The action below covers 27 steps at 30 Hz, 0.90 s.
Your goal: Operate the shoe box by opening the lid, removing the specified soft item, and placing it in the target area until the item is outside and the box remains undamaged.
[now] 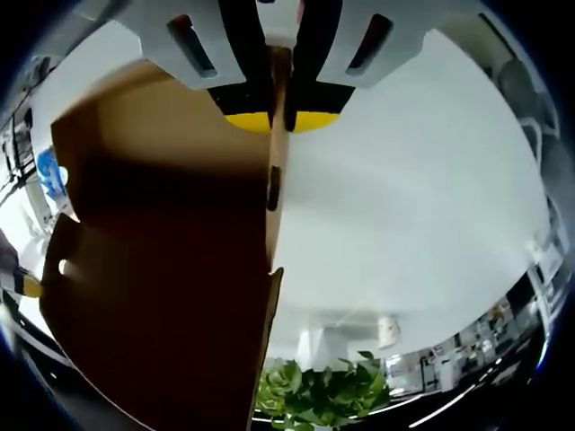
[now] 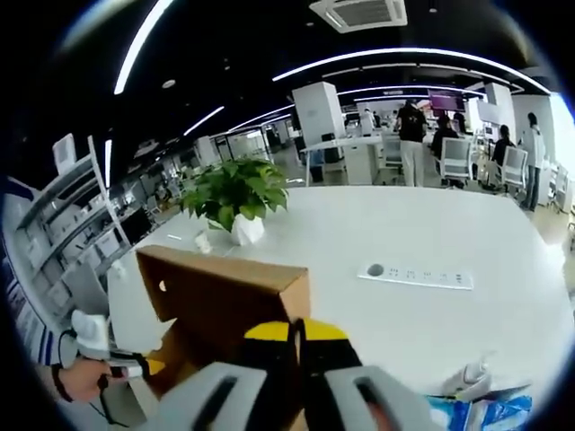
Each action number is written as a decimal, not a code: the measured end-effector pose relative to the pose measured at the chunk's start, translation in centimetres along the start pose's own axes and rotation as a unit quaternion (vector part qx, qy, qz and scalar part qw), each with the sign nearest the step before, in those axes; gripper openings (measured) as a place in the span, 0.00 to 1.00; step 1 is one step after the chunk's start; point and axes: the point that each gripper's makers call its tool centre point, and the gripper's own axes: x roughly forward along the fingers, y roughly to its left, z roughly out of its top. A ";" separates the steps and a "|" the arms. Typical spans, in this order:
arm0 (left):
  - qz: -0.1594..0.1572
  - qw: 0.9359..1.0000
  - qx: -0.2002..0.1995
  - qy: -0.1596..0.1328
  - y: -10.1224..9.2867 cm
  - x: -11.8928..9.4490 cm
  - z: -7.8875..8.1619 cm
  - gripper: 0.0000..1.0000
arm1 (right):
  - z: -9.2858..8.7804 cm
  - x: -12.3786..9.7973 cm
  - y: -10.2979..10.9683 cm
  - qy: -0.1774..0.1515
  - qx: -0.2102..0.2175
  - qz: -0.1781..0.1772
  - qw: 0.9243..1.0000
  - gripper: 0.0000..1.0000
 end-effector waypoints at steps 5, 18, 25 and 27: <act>-0.001 1.000 -0.004 -0.002 0.0 0.1 0.2 0.04 | -0.5 -0.7 0.3 -0.010 -0.008 -0.005 1.000 0.00; -0.003 1.000 -0.011 -0.006 -0.1 0.8 0.8 0.04 | -1.2 -0.8 -0.1 -0.032 -0.017 -0.020 0.999 0.00; -0.003 1.000 -0.015 -0.007 -0.4 0.8 1.0 0.04 | -1.9 -1.4 0.0 -0.042 -0.033 -0.036 0.998 0.00; -0.003 1.000 -0.016 -0.007 -0.5 0.8 1.0 0.04 | -2.0 -1.5 0.0 -0.044 -0.035 -0.040 0.998 0.00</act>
